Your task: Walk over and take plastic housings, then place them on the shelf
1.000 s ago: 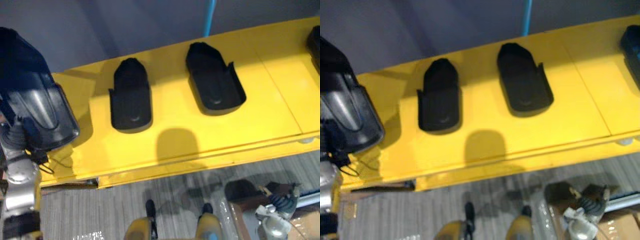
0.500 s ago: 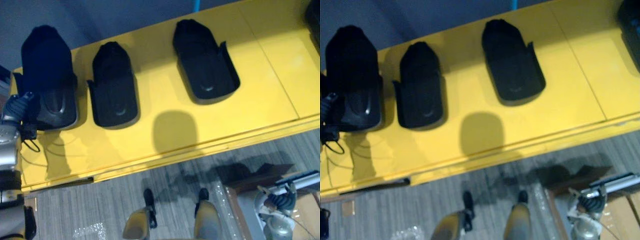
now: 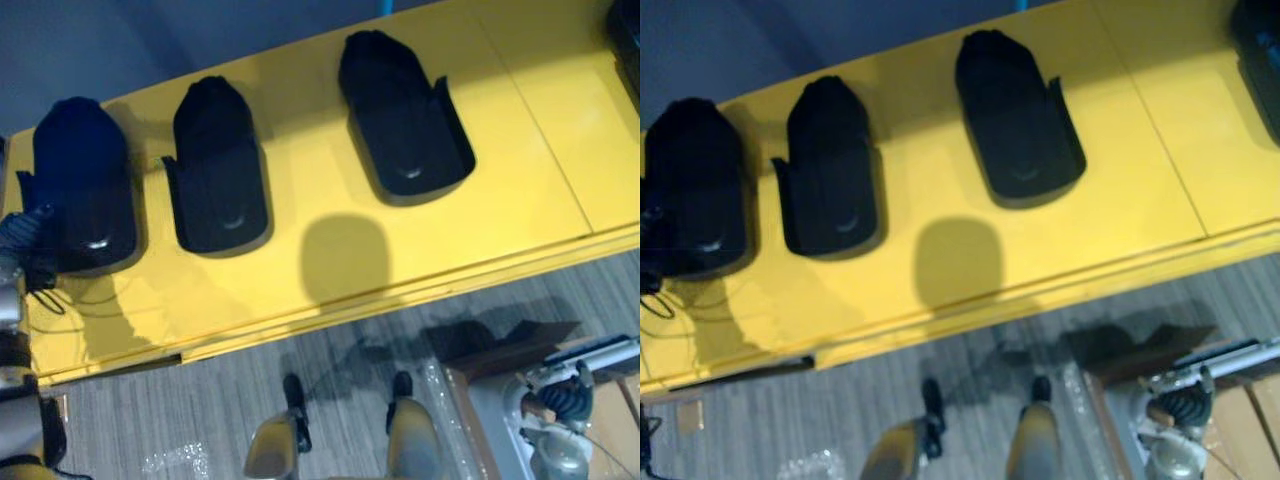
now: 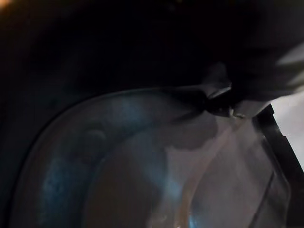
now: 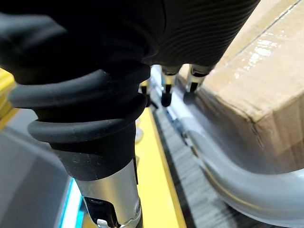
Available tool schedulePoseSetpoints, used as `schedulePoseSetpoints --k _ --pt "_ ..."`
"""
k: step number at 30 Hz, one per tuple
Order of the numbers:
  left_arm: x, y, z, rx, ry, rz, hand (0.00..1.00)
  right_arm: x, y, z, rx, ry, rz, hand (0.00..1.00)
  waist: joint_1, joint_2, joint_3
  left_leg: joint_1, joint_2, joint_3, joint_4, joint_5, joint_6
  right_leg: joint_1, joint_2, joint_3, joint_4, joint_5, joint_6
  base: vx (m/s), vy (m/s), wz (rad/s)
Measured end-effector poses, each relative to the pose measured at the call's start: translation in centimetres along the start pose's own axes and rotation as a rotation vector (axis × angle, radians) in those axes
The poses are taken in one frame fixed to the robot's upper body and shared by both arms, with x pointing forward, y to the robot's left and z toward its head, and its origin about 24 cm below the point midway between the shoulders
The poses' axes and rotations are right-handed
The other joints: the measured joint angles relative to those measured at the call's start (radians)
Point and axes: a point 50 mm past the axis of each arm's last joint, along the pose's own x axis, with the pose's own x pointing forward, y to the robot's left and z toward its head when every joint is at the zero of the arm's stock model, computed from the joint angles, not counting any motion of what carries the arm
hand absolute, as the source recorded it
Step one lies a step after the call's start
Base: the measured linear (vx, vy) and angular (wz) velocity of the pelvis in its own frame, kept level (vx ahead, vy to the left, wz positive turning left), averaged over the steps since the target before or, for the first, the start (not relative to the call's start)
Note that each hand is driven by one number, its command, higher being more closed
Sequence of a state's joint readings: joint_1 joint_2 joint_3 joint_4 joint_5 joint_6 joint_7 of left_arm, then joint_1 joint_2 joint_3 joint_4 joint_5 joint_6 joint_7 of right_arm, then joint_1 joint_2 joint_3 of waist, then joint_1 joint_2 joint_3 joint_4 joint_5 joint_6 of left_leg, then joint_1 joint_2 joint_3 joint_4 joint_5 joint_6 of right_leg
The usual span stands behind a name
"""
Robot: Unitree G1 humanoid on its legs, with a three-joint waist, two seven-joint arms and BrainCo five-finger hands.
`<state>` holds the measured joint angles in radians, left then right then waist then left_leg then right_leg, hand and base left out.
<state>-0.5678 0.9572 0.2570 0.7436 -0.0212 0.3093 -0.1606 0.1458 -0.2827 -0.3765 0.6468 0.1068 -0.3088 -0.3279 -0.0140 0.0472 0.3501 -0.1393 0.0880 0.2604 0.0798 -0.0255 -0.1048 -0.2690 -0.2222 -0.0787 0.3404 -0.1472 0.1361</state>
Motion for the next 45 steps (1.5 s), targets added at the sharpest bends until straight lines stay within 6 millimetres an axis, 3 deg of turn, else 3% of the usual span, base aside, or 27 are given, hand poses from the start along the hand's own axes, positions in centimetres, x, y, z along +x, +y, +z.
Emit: schedulePoseSetpoints --k 15,16,25,31,34,37,42,45 --pt "-0.1 0.8 -0.4 0.023 0.019 0.008 1.0 0.4 -0.2 -0.1 -0.028 0.012 0.007 0.0 0.002 -0.001 0.022 -0.003 -0.001 -0.004 -0.004 0.0 0.0 0.001 0.001 -0.002 -0.011 0.009 -0.001 0.0 0.0 0.0" --pt "-0.1 0.8 -0.4 0.023 0.017 0.007 0.0 0.4 -0.2 -0.2 -0.028 0.012 0.007 0.0 0.002 -0.001 0.022 -0.003 -0.001 -0.004 -0.004 0.0 0.0 0.003 0.002 -0.002 -0.016 0.012 -0.001 0.0 0.0 0.0" --pt "-0.1 0.6 -0.9 0.039 0.028 -0.046 0.0 0.4 -0.2 -0.5 -0.035 0.029 0.0 0.0 0.0 -0.009 0.028 -0.001 -0.001 -0.005 -0.004 0.001 0.001 0.017 0.004 -0.001 -0.046 0.033 0.001 0.0 0.001 0.0" --pt "-0.3 2.5 -0.4 0.161 0.051 0.111 0.0 0.7 0.1 -0.5 0.009 0.041 -0.001 0.0 0.0 -0.011 0.029 -0.003 0.0 -0.008 -0.006 0.003 0.002 0.02 0.01 -0.001 -0.057 0.04 0.001 -0.01 0.003 -0.01" --pt "-1.1 6.5 3.8 0.161 -0.029 0.412 0.0 0.1 0.8 -1.0 0.06 0.046 0.003 0.0 0.0 -0.028 0.039 -0.003 0.006 -0.017 -0.005 0.005 -0.001 0.028 0.017 -0.005 -0.063 0.042 -0.003 0.0 -0.016 0.04" --pt "-2.7 8.8 8.0 0.111 -0.182 0.695 0.0 -0.5 1.7 -1.5 0.083 0.057 0.014 0.0 -0.006 -0.032 0.041 0.0 0.007 -0.034 -0.003 0.005 -0.001 0.046 0.02 -0.006 -0.077 0.047 -0.005 0.01 -0.002 0.07" --pt "-4.8 8.9 11.8 0.103 -0.396 0.908 0.0 -0.8 3.2 -1.4 0.091 0.06 0.039 0.0 -0.006 -0.033 0.041 0.003 0.008 -0.043 -0.001 0.005 -0.001 0.064 0.021 -0.008 -0.09 0.051 -0.005 0.0 0.004 0.07" --pt "-5.6 6.2 13.9 0.133 -0.577 0.861 0.0 -0.8 3.6 -1.2 0.103 0.061 0.032 0.0 -0.011 -0.035 0.04 0.016 0.008 -0.059 0.0 0.005 -0.001 0.101 0.021 -0.026 -0.119 0.066 -0.005 -0.01 0.009 0.09"
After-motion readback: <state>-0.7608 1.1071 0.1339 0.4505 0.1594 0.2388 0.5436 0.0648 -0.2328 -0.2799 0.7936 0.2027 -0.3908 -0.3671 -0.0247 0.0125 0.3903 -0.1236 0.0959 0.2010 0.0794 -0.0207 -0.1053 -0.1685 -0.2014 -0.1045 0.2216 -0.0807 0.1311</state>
